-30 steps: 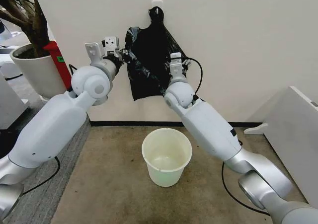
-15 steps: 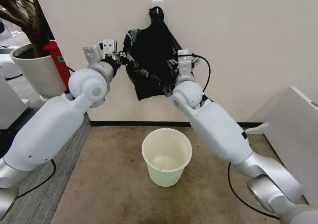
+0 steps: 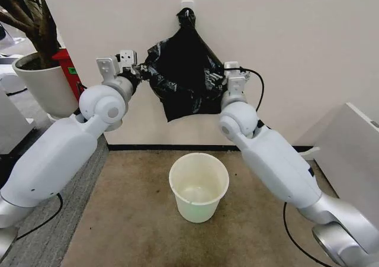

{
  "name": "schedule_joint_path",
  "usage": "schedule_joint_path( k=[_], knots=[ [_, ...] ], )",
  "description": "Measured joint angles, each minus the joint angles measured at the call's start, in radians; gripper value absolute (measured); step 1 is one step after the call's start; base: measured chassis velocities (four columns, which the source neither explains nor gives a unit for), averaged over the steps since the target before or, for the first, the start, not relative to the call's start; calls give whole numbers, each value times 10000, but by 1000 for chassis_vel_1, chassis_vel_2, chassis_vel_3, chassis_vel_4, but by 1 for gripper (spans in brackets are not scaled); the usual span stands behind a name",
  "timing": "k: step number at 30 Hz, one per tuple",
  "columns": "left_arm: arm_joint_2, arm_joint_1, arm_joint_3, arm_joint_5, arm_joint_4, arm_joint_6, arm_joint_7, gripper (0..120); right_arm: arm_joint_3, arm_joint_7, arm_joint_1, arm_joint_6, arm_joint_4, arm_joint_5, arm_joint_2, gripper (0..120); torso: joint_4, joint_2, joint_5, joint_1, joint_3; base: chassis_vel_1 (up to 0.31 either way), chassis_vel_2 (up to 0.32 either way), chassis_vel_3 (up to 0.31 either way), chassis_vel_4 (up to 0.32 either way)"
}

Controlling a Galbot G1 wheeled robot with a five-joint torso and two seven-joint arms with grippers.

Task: Place the garbage bag over the trash bin.

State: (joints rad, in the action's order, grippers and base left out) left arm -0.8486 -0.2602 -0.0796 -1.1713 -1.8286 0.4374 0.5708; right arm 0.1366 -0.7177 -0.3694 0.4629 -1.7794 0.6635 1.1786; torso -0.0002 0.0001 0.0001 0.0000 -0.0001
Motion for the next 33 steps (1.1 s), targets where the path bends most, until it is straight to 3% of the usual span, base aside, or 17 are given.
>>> schedule_joint_path(
  k=[10,15,26,33],
  knots=[
    [-198,172,-177,-1,110,-18,14,0,430,869,-57,-757,-1365,1218,-88,100,1,0,-1,0,0,0,0,0,0],
    [-250,204,-210,-1,147,-23,19,0,1150,1360,504,-541,-1476,1196,-178,100,2,0,-1,0,1,0,0,0,0],
    [-52,6,5,0,-35,-36,15,0,2031,2197,1753,348,-186,1109,-188,99,1,0,-1,0,1,0,0,0,0],
    [52,-184,243,22,-108,-37,-131,0,2619,2091,2316,1209,-46,1401,-308,90,1,-1,-1,0,1,0,0,0,0]
  ],
)
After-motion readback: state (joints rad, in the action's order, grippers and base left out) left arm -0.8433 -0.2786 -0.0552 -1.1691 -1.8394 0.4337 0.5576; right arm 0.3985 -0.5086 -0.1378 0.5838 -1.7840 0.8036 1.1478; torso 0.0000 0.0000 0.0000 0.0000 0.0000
